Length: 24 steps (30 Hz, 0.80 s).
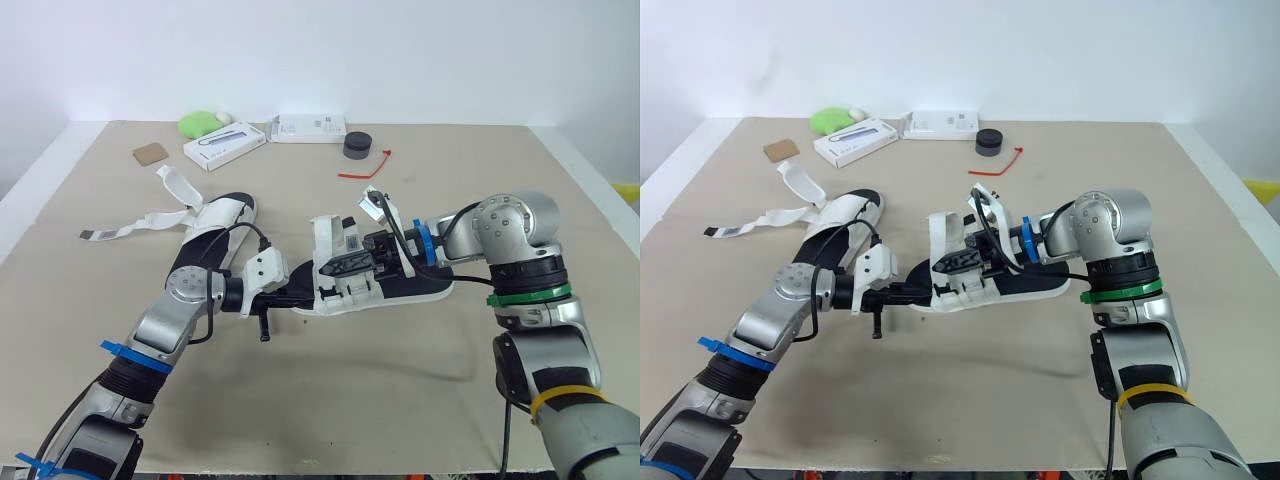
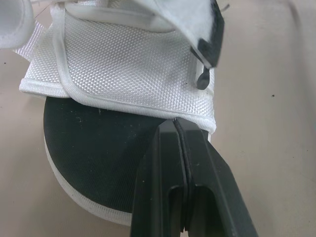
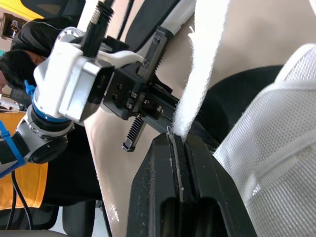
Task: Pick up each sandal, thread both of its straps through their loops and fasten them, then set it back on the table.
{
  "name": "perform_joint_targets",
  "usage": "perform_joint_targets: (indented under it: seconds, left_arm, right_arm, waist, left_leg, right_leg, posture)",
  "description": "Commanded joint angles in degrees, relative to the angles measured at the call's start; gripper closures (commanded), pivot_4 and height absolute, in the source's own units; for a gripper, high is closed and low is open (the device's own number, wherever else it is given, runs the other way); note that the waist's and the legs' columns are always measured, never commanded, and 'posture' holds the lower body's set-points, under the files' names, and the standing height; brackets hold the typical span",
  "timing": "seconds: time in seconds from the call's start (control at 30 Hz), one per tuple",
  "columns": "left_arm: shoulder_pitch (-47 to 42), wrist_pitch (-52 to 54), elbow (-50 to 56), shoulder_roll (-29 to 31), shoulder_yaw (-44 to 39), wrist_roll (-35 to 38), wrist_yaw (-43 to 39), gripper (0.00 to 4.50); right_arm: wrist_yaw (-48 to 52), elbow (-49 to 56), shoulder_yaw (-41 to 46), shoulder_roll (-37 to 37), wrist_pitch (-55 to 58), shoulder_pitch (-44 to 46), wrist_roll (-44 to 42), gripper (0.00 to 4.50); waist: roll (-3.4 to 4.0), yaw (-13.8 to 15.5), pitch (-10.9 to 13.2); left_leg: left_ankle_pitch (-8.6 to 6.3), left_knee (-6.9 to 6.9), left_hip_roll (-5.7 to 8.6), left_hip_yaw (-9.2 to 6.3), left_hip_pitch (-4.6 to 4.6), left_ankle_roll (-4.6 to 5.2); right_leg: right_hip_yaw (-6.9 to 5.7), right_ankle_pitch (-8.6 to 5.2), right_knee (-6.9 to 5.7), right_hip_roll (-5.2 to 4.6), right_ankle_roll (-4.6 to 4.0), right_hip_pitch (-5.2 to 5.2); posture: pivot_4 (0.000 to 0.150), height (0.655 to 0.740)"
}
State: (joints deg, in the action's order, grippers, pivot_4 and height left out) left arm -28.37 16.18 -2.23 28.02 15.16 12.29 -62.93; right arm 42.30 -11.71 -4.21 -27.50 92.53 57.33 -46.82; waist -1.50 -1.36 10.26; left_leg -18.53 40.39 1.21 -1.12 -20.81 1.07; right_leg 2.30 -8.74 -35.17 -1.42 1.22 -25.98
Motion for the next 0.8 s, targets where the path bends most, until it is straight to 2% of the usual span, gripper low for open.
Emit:
perform_joint_targets:
  seconds: [0.03, 0.8]
  left_arm:
    - [0.3, 0.1, 0.1, 0.5, 0.0, -0.3, -0.2, 4.50]
    - [0.5, 0.2, 0.4, 0.4, 0.1, -0.3, -0.2, 4.50]
  right_arm:
    - [-0.6, 0.8, 1.0, -0.5, 0.0, 0.6, -0.6, 4.46]
    - [-0.5, -0.8, 3.2, 0.8, -0.2, 2.7, 1.4, 4.46]
  waist:
    - [0.00, 0.0, 0.0]
    - [0.00, 0.0, 0.0]
  left_leg:
    - [0.00, 0.00, 0.00, 0.00, 0.00, 0.00]
    - [0.00, 0.00, 0.00, 0.00, 0.00, 0.00]
  right_leg:
    - [0.00, 0.00, 0.00, 0.00, 0.00, 0.00]
    - [0.00, 0.00, 0.00, 0.01, 0.00, 0.00]
  posture:
    - [0.150, 0.7400]
    - [0.150, 0.7400]
